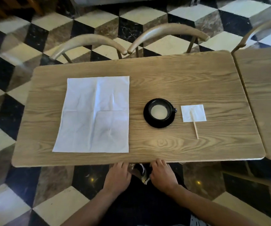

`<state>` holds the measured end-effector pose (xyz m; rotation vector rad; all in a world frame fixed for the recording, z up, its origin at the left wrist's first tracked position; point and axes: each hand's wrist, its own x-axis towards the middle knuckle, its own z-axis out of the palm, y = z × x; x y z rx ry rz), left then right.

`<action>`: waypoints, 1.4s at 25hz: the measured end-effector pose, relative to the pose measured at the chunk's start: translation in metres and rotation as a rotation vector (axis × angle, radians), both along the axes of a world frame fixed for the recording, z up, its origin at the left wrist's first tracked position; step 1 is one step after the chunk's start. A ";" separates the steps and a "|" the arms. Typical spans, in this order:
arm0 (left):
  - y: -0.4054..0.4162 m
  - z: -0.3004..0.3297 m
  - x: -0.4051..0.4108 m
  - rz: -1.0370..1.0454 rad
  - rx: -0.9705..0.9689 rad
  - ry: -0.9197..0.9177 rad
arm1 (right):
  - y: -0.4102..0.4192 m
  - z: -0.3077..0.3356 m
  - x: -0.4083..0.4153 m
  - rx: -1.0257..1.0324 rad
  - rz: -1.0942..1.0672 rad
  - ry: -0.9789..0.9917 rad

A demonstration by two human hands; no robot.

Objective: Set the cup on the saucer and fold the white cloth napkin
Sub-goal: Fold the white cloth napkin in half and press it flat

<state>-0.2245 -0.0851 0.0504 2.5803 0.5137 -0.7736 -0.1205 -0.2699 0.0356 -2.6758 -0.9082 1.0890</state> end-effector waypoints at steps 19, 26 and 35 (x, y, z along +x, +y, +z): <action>0.244 -0.001 0.025 0.136 -0.081 -0.030 | 0.208 0.035 0.052 -0.151 -0.012 0.147; 0.289 0.001 0.057 0.200 -0.105 -0.085 | 0.251 0.035 0.094 -0.104 -0.151 0.134; 0.337 -0.007 0.108 0.124 0.106 -0.231 | 0.296 0.009 0.173 0.132 -0.115 -0.070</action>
